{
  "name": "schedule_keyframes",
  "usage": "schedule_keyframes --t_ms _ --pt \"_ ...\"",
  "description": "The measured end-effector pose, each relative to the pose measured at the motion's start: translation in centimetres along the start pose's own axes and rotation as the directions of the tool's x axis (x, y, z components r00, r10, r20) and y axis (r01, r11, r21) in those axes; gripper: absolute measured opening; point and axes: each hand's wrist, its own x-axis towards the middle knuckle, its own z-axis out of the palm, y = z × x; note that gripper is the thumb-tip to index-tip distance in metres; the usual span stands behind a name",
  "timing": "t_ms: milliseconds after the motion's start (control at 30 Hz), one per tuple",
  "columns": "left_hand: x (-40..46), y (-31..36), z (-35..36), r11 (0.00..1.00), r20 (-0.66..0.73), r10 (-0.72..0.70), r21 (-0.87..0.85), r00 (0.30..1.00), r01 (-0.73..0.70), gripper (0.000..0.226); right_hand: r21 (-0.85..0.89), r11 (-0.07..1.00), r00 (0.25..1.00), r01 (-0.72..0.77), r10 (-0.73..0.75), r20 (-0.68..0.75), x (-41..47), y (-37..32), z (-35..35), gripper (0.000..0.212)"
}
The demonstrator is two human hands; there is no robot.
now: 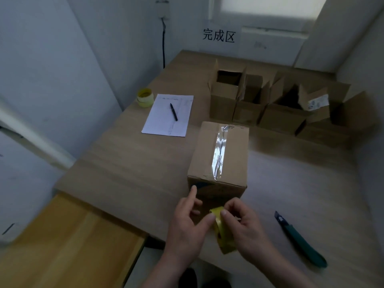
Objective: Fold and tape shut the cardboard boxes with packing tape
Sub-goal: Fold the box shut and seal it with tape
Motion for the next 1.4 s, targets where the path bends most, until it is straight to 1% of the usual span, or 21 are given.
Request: schedule_keyframes --t_ms 100,167,267,367,433,467,533,567,600,633,700,733,767,800,833,867,933,1133,1200,1300,1400 --pt "1.8 0.3 -1.2 0.997 0.14 0.079 -0.026 0.987 -0.076 0.046 -0.106 0.992 0.997 0.062 -0.057 0.053 -0.2 -1.4 -0.7 0.017" --pt "2.9 0.9 -1.2 0.991 0.231 0.136 -0.025 0.963 -0.133 0.03 -0.184 0.976 0.992 0.118 -0.107 0.071 -0.4 -2.3 -1.0 0.015" --pt "3.8 1.2 -1.2 0.982 0.247 0.188 -0.052 0.951 -0.18 0.006 -0.305 0.929 0.978 0.208 -0.198 0.064 -0.8 -3.5 -1.1 0.011" --pt "3.5 1.3 -1.4 0.973 0.276 0.226 -0.027 0.934 -0.228 0.009 -0.358 0.912 0.979 0.2 -0.201 0.033 -1.1 -3.7 -0.8 0.01" --pt "3.0 1.2 -1.5 0.96 0.243 0.266 0.017 0.933 -0.278 0.014 -0.296 0.941 0.986 0.167 -0.165 0.031 -1.5 -3.4 -0.6 0.003" --pt "2.9 1.1 -1.6 0.957 0.2 0.274 0.043 0.941 -0.288 0.017 -0.212 0.967 0.99 0.138 -0.13 0.053 -1.7 -3.1 -0.3 0.009" --pt "3.0 0.8 -1.7 0.964 0.099 0.248 0.069 0.964 -0.255 0.021 -0.046 0.995 0.991 0.086 -0.081 0.106 -2.5 -2.1 0.0 0.042" --pt "3.0 0.7 -1.7 0.969 0.062 0.23 0.081 0.971 -0.235 0.022 -0.007 0.996 0.991 0.084 -0.082 0.108 -2.9 -1.5 -0.1 0.057" --pt "3.0 0.5 -1.6 0.97 0.034 0.22 0.096 0.975 -0.222 0.024 0.019 0.995 0.991 0.095 -0.097 0.097 -3.2 -0.9 -0.5 0.063" --pt "3.0 0.3 -1.5 0.97 0.003 0.216 0.112 0.976 -0.215 0.025 0.024 0.994 0.99 0.109 -0.111 0.083 -3.2 -0.6 -1.0 0.063" --pt "3.4 0.0 -1.8 0.976 -0.098 0.191 0.125 0.977 -0.178 0.027 -0.051 0.989 0.99 0.136 -0.137 -0.018 -2.7 -0.3 -2.7 0.055" --pt "4.1 -0.2 -2.2 0.981 -0.163 0.166 0.129 0.972 -0.146 0.028 -0.153 0.978 0.982 0.139 -0.156 -0.107 -2.1 -0.2 -4.0 0.051" --pt "4.9 -0.5 -2.8 0.983 -0.225 0.146 0.144 0.963 -0.115 0.029 -0.3 0.946 0.965 0.12 -0.182 -0.187 -1.3 -0.1 -5.3 0.048" --pt "5.9 -0.7 -3.4 0.981 -0.262 0.134 0.169 0.956 -0.092 0.029 -0.476 0.875 0.947 0.084 -0.219 -0.236 -0.4 -0.2 -6.5 0.043" --pt "6.8 -0.9 -3.9 0.977 -0.262 0.129 0.199 0.956 -0.078 0.03 -0.612 0.79 0.935 0.035 -0.243 -0.259 0.4 -0.6 -7.4 0.039" --pt "7.5 -0.9 -4.1 0.971 -0.248 0.133 0.229 0.96 -0.075 0.03 -0.685 0.728 0.931 -0.006 -0.245 -0.269 1.0 -0.9 -8.0 0.037" --pt "8.4 -0.9 -4.0 0.959 -0.24 0.144 0.273 0.96 -0.075 0.032 -0.734 0.677 0.936 -0.048 -0.227 -0.27 2.2 -1.4 -8.2 0.038" --pt "10.5 -0.9 -3.2 0.949 -0.26 0.154 0.306 0.953 -0.07 0.037 -0.742 0.661 0.937 -0.113 -0.178 -0.302 4.6 -1.3 -8.6 0.059" --pt "11.0 -1.1 -3.0 0.947 -0.256 0.153 0.313 0.955 -0.067 0.036 -0.75 0.649 0.936 -0.131 -0.168 -0.309 5.2 -0.4 -8.9 0.063" --pt "11.4 -1.6 -2.6 0.949 -0.248 0.128 0.311 0.96 -0.046 0.035 -0.774 0.616 0.948 -0.146 -0.137 -0.288 6.4 0.8 -9.1 0.068" --pt "11.8 -2.4 -2.5 0.967 -0.259 0.064 0.255 0.964 0.005 0.033 -0.774 0.616 0.949 -0.15 -0.129 -0.287 7.2 1.7 -9.1 0.079"
